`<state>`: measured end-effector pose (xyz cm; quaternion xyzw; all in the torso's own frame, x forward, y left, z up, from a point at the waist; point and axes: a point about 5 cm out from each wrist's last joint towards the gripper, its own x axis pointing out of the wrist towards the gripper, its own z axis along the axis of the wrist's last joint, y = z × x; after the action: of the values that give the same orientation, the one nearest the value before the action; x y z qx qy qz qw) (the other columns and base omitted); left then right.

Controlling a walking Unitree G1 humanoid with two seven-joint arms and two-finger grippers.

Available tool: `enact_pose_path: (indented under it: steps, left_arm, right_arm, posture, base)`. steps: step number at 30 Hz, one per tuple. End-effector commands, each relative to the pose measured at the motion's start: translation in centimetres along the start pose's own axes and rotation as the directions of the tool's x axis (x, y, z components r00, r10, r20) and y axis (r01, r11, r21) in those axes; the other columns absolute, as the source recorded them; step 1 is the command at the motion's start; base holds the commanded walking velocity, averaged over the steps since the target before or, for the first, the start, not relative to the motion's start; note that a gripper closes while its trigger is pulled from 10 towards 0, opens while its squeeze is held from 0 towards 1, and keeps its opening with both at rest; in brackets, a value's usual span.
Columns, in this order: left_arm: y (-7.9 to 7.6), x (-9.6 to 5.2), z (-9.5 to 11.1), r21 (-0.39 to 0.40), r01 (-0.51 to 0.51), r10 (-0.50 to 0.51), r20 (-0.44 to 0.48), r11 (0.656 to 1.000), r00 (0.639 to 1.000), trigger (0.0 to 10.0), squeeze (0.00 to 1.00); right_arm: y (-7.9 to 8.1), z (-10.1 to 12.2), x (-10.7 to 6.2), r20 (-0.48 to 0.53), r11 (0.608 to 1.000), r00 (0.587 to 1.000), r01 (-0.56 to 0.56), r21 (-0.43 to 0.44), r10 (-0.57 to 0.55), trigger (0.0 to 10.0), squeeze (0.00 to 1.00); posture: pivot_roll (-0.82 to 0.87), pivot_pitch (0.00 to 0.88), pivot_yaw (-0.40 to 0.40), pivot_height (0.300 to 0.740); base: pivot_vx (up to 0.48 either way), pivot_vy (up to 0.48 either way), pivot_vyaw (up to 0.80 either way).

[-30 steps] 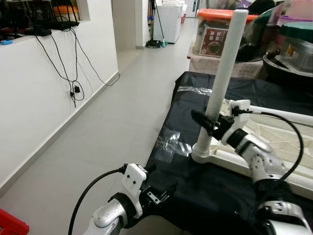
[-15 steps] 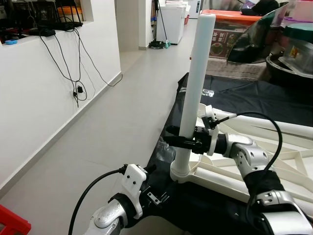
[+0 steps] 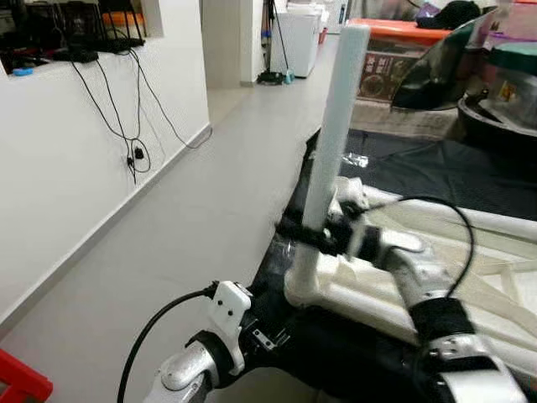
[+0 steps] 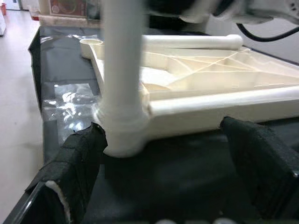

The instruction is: Building children table

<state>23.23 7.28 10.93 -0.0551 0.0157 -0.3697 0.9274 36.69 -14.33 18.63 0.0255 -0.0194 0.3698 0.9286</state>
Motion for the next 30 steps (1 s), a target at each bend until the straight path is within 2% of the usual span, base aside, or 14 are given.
enact_pose_path:
  steps: [1,2,6,12,13,15,17,19,22,23,25,26,28,30]
  left_arm:
    - [0.1,-0.2,-0.4,-0.016,-0.006,0.006,-0.02,1.0,1.0,10.0,0.0]
    - [0.1,-0.2,-0.4,-0.016,-0.006,0.006,-0.02,1.0,1.0,10.0,0.0]
    - [0.2,-0.3,-0.4,-0.015,-0.004,0.003,-0.022,1.0,1.0,10.0,0.0]
    - [0.3,-0.3,-0.4,-0.012,-0.008,0.008,-0.02,1.0,1.0,10.0,0.0]
    - [0.3,-0.3,-0.4,-0.012,-0.008,0.008,-0.02,1.0,1.0,10.0,0.0]
    - [0.3,-0.2,-0.4,-0.011,-0.009,0.009,-0.02,1.0,1.0,10.0,0.0]
    - [0.3,-0.2,-0.4,-0.011,-0.009,0.009,-0.02,1.0,1.0,10.0,0.0]
    - [0.3,-0.2,-0.4,-0.011,-0.01,0.009,-0.02,1.0,1.0,10.0,0.0]
    - [0.3,-0.1,-0.4,-0.011,-0.01,0.009,-0.02,1.0,1.0,10.0,0.0]
    - [0.3,-0.1,-0.4,-0.011,-0.01,0.01,-0.02,1.0,1.0,10.0,0.0]
    - [0.3,-0.1,-0.4,-0.011,-0.01,0.01,-0.02,1.0,1.0,10.0,0.0]
    - [0.3,-0.1,-0.4,-0.008,-0.008,0.008,-0.022,1.0,1.0,10.0,0.0]
    - [0.2,-0.1,-0.4,-0.007,-0.007,0.007,-0.022,1.0,1.0,10.0,0.0]
    - [0.3,0.0,-0.4,-0.008,-0.007,0.007,-0.022,1.0,1.0,10.0,0.0]
  right_arm:
    - [-3.0,0.3,-1.3,0.049,0.901,0.9,0.431,0.044,-0.432,0.0,0.0]
    - [-3.0,0.3,-1.3,0.049,0.901,0.9,0.431,0.044,-0.432,0.0,0.0]
    - [-4.1,0.4,-5.0,0.065,0.457,0.454,0.886,0.07,-0.889,0.0,0.0]
    - [-3.1,-0.2,-5.6,-0.005,0.298,0.301,0.946,0.124,-0.954,0.0,0.0]
    - [-3.1,-0.2,-5.6,-0.005,0.298,0.301,0.946,0.124,-0.954,0.0,0.0]
    - [-2.6,-0.3,-4.7,-0.015,0.311,0.316,0.941,0.129,-0.949,10.0,0.0]
    - [-2.6,-0.3,-4.7,-0.015,0.311,0.316,0.941,0.129,-0.949,10.0,0.0]
    - [-2.3,0.0,-3.6,0.026,0.377,0.378,0.911,0.168,-0.926,10.0,1.0]
    - [-2.2,0.3,-3.3,0.05,0.394,0.392,0.902,0.179,-0.919,10.0,1.0]
    - [-2.4,0.8,-3.0,0.085,0.462,0.455,0.861,0.214,-0.887,10.0,0.0]
    - [-2.6,1.1,-2.9,0.109,0.504,0.493,0.831,0.233,-0.863,10.0,0.0]
    - [-2.8,1.9,-2.6,0.166,0.627,0.605,0.736,0.256,-0.779,10.0,0.0]
    - [-2.8,2.1,-2.5,0.182,0.664,0.64,0.702,0.258,-0.747,10.0,0.0]
    - [-3.0,2.5,-2.6,0.188,0.815,0.797,0.533,0.226,-0.573,10.0,0.0]
  posture:
    - [0.03,0.0,-0.045,0.74]
    - [0.03,0.0,-0.045,0.74]
    - [0.03,0.0,-0.047,0.74]
    - [0.03,0.0,-0.048,0.74]
    - [0.03,0.0,-0.048,0.74]
    - [0.03,0.0,-0.048,0.74]
    - [0.03,0.0,-0.048,0.74]
    - [0.03,0.0,-0.048,0.74]
    - [0.03,0.0,-0.048,0.74]
    - [0.03,0.0,-0.049,0.74]
    - [0.03,0.0,-0.049,0.74]
    - [0.03,0.0,-0.05,0.74]
    - [0.03,0.0,-0.05,0.74]
    - [0.02,0.0,-0.048,0.74]
  base:
    - [0.0,0.0,0.0]
    - [0.0,0.0,0.0]
    - [0.0,0.0,0.0]
    - [0.0,0.0,0.0]
    - [0.0,0.0,0.0]
    - [0.0,0.0,0.0]
    - [0.0,0.0,0.0]
    - [0.0,0.0,0.0]
    - [0.0,0.0,0.0]
    - [0.0,0.0,0.0]
    - [0.0,0.0,0.0]
    - [0.0,0.0,0.0]
    - [0.0,0.0,0.0]
    - [0.0,0.0,0.0]
